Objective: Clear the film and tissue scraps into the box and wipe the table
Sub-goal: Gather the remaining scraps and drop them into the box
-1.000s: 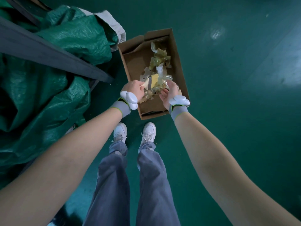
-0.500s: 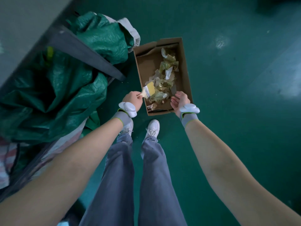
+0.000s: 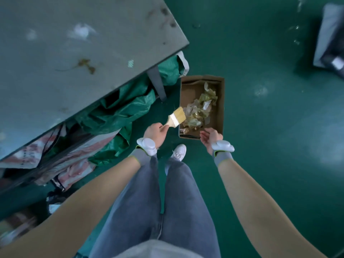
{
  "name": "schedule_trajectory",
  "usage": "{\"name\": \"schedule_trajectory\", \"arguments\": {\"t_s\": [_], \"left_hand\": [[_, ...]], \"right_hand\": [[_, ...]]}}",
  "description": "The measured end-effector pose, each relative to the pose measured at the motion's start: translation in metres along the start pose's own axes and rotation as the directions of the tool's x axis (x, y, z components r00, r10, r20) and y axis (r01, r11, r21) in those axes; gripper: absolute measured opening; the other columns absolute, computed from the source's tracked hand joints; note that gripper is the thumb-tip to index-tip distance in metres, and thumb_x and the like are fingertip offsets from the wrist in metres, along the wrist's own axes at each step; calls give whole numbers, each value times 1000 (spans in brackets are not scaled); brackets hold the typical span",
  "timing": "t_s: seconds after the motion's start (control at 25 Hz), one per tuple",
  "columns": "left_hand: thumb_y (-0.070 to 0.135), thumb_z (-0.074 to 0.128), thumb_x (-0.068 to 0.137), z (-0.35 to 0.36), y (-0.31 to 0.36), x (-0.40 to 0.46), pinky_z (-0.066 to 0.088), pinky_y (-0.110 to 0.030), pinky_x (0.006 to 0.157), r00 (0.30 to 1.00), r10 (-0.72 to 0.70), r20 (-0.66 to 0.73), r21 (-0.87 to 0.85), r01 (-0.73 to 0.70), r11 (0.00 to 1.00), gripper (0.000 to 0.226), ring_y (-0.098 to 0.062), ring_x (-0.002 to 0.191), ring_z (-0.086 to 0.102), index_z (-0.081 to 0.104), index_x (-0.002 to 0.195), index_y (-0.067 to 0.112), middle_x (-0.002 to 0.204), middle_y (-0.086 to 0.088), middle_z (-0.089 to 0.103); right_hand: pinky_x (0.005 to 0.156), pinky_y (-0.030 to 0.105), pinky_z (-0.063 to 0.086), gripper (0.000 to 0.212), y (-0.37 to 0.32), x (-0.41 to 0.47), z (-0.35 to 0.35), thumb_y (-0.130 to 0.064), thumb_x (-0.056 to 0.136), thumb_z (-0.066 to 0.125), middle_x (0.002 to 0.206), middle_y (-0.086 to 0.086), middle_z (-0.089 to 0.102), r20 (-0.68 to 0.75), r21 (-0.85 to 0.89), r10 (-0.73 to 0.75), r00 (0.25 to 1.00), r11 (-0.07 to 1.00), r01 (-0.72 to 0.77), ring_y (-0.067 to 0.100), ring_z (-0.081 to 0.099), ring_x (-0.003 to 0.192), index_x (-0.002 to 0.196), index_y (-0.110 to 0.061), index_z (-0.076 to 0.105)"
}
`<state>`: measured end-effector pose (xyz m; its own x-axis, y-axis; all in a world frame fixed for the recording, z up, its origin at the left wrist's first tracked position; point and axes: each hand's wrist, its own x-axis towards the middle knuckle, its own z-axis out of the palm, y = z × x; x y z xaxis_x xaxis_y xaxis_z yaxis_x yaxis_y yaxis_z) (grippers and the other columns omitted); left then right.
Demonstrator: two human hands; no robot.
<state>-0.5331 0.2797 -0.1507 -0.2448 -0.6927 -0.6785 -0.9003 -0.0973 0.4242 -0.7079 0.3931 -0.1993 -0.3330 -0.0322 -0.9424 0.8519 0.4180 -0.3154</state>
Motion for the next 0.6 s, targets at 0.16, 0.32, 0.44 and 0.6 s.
{"name": "schedule_trajectory", "arguments": {"t_s": [0.16,0.32,0.44,0.6], "left_hand": [[35,48,96,-41,-2,-31,29,-32,54,998,37,-52,-90,-41,995,47,-23,55,35,32,58,11,55,-3,37],[35,49,96,-74,-18,-59,30,-33,56,992,73,-99,-144,-87,986,43,-22,55,36,38,63,9,57,-4,39],[33,50,96,-100,-40,-78,25,-31,52,987,46,-154,-210,-79,974,44,-19,53,31,36,62,9,55,-2,36],[34,50,95,-141,-79,-98,24,-30,52,979,-15,-205,-308,-50,950,46,-18,52,29,34,59,11,54,0,34]], "right_hand": [[45,20,50,15,-8,-40,18,-6,95,51,73,11,63,33,-119,-46,998,992,49,18,59,60,83,-1,60],[53,24,48,11,-21,-84,48,-2,92,49,68,12,60,97,-185,-153,983,968,169,19,54,56,93,2,59],[48,25,42,18,-24,-119,78,-2,88,49,56,8,59,152,-283,-268,951,910,302,20,51,51,73,0,59],[42,20,36,26,-16,-164,122,-8,87,43,57,9,53,229,-400,-414,881,785,473,20,43,48,62,-5,49]]}}
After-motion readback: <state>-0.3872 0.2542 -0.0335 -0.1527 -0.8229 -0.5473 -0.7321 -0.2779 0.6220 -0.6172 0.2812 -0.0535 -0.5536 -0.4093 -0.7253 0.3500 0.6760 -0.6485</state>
